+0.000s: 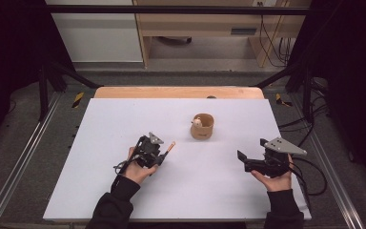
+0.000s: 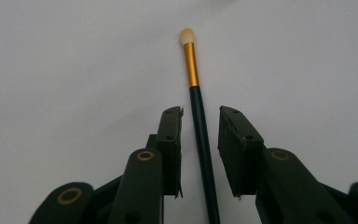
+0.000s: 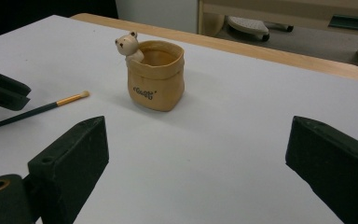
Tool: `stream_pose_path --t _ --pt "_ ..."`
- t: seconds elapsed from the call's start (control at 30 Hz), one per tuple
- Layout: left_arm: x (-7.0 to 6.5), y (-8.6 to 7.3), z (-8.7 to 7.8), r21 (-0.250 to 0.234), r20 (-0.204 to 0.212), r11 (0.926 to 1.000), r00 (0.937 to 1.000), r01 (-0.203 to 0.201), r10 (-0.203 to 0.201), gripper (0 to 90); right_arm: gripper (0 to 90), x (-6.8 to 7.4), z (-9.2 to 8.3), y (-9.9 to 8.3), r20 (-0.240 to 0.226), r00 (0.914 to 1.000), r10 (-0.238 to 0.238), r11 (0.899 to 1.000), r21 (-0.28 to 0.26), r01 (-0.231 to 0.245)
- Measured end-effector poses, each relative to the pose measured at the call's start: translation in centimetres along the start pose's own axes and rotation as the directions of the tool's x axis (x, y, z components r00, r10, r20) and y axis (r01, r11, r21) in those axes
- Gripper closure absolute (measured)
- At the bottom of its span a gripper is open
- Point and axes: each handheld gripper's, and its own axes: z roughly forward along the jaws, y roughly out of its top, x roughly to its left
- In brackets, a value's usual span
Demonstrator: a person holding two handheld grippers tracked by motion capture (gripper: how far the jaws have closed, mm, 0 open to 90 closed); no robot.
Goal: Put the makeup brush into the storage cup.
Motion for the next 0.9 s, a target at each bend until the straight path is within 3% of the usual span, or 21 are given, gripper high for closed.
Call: stream_pose_path --t 0.5,0.9 --pt "0.2 0.1 1.1 0.051 0.038 0.9977 0.9983 -0.046 0.044 68.3 6.0 0.0 0.1 0.0 -0.002 1.0 -0.004 1.0 0.008 0.004" --pt "0.1 0.1 1.7 0.074 0.033 0.9954 0.9977 -0.061 0.059 71.1 6.0 0.0 0.1 0.0 -0.005 1.0 -0.001 1.0 0.007 0.001"
